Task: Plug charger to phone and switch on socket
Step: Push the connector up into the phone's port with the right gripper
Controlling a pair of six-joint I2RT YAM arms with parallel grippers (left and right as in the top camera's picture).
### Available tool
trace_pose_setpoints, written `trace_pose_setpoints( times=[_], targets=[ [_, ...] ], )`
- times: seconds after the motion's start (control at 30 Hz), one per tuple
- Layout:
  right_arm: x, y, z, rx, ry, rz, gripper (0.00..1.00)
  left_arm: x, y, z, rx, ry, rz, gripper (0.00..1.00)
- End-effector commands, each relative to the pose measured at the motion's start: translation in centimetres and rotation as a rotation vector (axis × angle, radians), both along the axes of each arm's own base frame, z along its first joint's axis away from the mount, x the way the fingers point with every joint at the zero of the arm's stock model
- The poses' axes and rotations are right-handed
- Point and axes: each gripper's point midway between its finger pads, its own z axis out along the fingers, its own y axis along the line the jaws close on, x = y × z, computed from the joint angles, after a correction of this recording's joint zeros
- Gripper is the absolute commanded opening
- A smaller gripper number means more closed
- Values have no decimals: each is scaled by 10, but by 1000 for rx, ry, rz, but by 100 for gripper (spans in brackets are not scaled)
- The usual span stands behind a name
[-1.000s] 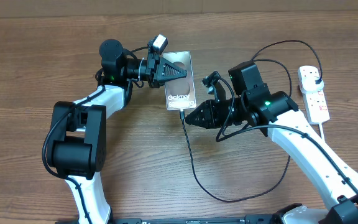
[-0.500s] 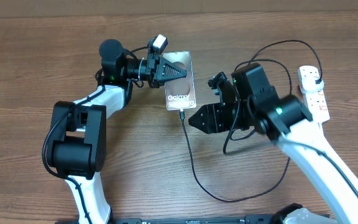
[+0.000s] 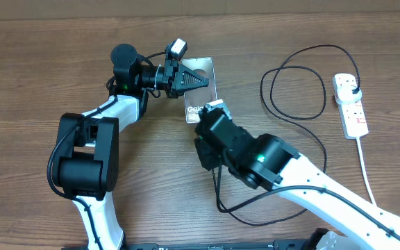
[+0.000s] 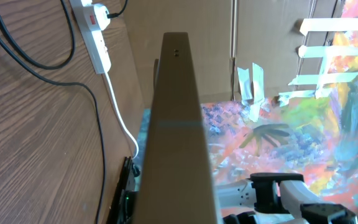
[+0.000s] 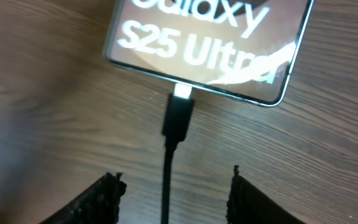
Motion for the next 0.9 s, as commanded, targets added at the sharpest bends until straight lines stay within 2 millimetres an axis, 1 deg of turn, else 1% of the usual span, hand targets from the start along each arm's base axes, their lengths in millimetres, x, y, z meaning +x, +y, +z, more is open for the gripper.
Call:
trace_pose_setpoints(
  times=[0.0,0.03,0.1,0.23,0.4,0.43,0.53,0.57,0.87],
  targets=[
    [9,0,-5,-39,-33,-58,51,-3,-2,9,-3,-35,-21,4],
    [9,1,-7,-41,-27,-63,50,-3,-2,9,-3,-35,-21,4],
    [8,1,-11,-38,-12,-85,44,-3,-2,9,-3,-35,-21,4],
    [9,1,-11,-33,-11,-100,35,-3,-2,9,-3,-35,-21,4],
    [11,3,-10,-21,-19,-100,18,-3,-2,9,-4,-36,-21,4],
    [11,4,-10,-21,-19,-99,13,-3,-2,9,-4,-36,-21,4],
    [11,4,-9,-19,-21,-100,5,-3,-1,9,-6,-51,-21,4],
    [11,4,-9,-17,-22,-100,4,-3,-1,9,-7,-59,-21,4],
    [17,11,-3,16,-45,-100,4,-3,-1,9,-9,-73,-21,4]
  ],
)
